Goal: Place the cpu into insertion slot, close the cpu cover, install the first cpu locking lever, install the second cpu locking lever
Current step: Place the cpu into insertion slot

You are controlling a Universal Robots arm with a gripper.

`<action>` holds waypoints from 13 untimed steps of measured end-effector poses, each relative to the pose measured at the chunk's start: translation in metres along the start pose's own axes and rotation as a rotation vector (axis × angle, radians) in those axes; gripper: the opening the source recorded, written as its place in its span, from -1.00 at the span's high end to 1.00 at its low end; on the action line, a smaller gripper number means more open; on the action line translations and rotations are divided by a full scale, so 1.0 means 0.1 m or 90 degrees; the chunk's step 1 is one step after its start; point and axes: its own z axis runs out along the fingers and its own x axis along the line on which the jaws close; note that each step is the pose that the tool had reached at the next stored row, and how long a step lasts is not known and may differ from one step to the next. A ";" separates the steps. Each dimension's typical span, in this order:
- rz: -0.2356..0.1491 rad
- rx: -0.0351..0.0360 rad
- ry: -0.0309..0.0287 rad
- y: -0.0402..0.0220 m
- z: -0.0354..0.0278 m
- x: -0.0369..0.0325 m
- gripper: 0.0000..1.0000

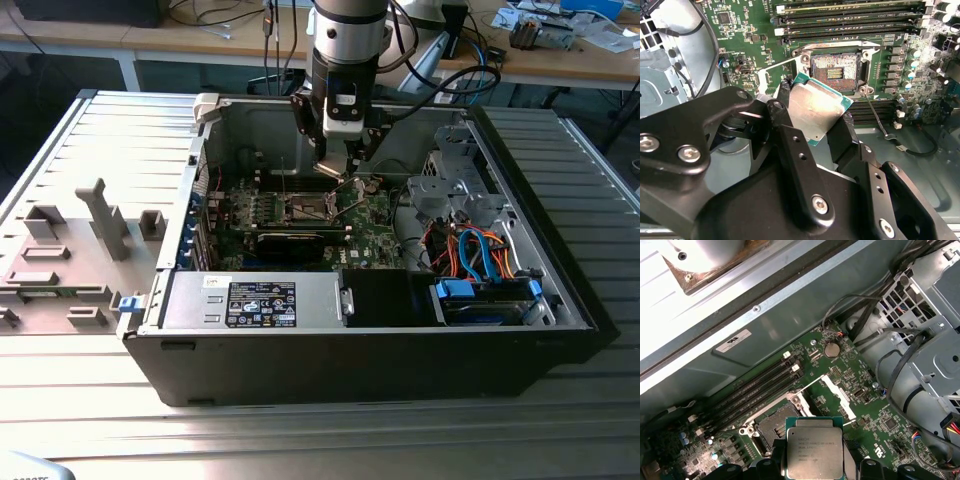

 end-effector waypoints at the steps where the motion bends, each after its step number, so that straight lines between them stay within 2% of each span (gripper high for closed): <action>1: 0.000 0.0001 -0.0001 0.000 0.000 0.000 -0.08; 13: 0.005 -0.0001 -0.0005 0.000 0.003 0.000 -0.08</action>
